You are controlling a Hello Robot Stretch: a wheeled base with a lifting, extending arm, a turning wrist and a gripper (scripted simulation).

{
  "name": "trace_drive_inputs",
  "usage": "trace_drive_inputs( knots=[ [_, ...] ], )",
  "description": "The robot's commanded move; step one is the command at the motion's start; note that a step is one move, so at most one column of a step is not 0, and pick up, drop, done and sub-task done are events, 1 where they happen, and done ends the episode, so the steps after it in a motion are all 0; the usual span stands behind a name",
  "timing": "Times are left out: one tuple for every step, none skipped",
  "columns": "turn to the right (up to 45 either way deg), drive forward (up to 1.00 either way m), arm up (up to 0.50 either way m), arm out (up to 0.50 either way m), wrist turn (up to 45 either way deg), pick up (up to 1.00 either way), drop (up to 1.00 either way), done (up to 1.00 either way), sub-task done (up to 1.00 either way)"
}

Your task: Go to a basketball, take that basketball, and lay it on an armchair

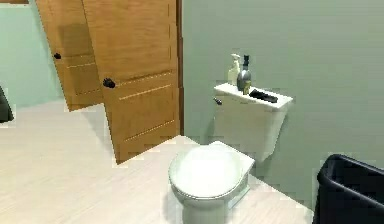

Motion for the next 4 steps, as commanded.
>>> trace_drive_inputs(
  knots=[
    [-42.0, 0.00, 0.00, 0.00, 0.0, 0.00, 0.00, 0.00, 0.00],
    [0.0, 1.00, 0.00, 0.00, 0.0, 0.00, 0.00, 0.00, 0.00],
    [0.0, 1.00, 0.00, 0.00, 0.0, 0.00, 0.00, 0.00, 0.00],
    [-3.0, 0.00, 0.00, 0.00, 0.0, 0.00, 0.00, 0.00, 0.00]
  ],
)
